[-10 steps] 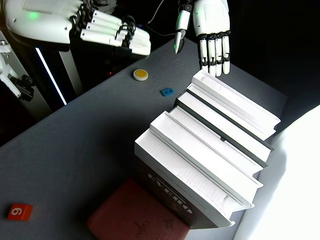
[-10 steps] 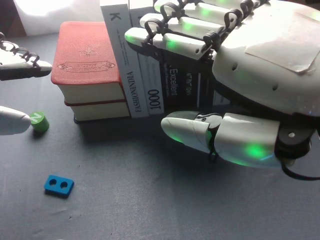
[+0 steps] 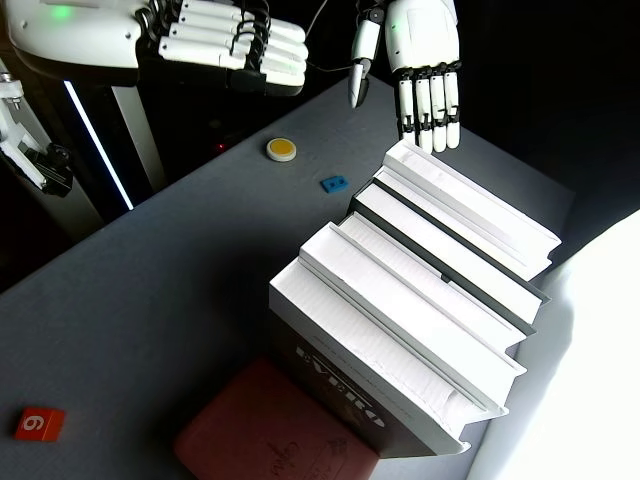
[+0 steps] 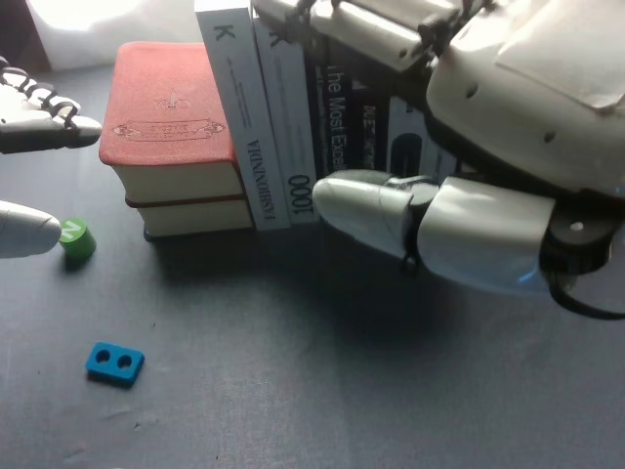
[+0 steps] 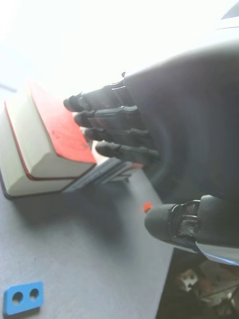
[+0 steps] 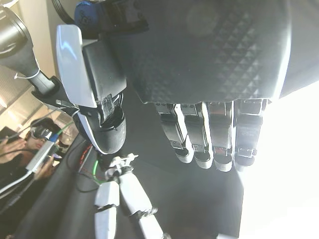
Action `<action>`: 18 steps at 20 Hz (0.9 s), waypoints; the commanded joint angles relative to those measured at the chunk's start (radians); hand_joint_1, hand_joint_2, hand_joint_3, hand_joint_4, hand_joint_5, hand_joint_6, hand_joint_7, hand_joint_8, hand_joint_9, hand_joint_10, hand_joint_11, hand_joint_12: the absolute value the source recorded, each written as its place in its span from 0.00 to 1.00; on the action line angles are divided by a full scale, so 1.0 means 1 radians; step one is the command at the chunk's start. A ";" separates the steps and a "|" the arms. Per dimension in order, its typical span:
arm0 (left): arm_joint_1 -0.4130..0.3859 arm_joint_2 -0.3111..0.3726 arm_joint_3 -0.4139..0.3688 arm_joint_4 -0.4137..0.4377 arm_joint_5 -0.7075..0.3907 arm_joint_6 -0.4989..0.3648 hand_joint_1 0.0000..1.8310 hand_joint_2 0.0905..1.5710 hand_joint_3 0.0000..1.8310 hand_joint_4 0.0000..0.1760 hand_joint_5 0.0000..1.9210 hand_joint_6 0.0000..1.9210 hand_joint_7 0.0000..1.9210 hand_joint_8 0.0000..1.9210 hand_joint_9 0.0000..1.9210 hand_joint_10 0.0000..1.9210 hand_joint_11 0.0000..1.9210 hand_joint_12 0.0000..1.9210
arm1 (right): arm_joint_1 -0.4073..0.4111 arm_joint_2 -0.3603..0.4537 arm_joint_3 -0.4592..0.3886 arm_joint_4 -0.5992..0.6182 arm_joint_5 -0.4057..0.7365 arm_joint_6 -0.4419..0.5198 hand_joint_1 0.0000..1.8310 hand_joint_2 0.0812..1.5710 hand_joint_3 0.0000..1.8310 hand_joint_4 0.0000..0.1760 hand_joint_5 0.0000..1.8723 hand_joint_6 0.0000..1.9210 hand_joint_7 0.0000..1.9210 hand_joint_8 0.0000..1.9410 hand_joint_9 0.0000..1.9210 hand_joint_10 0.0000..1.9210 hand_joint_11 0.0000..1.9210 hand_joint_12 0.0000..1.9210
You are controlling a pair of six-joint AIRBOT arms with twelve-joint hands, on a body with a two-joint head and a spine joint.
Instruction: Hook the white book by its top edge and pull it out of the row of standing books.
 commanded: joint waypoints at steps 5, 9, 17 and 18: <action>-0.013 0.000 0.001 -0.014 0.083 0.002 0.00 0.83 0.01 0.00 0.00 0.00 0.00 0.00 0.00 0.00 0.00 0.00 | -0.042 -0.052 0.041 -0.036 0.246 -0.146 0.00 0.84 0.01 0.00 0.00 0.00 0.00 0.00 0.00 0.00 0.00 0.00; -0.014 0.000 -0.002 -0.014 0.083 -0.003 0.00 0.82 0.01 0.00 0.01 0.00 0.00 0.00 0.00 0.00 0.00 0.00 | -0.072 -0.092 0.094 -0.036 0.314 -0.204 0.00 0.83 0.00 0.00 0.00 0.00 0.00 0.00 0.00 0.00 0.00 0.00; -0.016 0.000 -0.004 -0.014 0.088 -0.008 0.00 0.82 0.01 0.00 0.02 0.01 0.00 0.00 0.00 0.00 0.00 0.00 | -0.113 -0.133 0.169 -0.036 0.448 -0.276 0.00 0.83 0.00 0.00 0.01 0.00 0.00 0.00 0.00 0.00 0.00 0.00; -0.016 0.000 -0.005 -0.014 0.087 -0.008 0.00 0.82 0.01 0.00 0.00 0.00 0.00 0.00 0.00 0.00 0.00 0.00 | -0.118 -0.139 0.180 -0.026 0.473 -0.294 0.00 0.83 0.00 0.00 0.01 0.00 0.00 0.00 0.00 0.00 0.00 0.00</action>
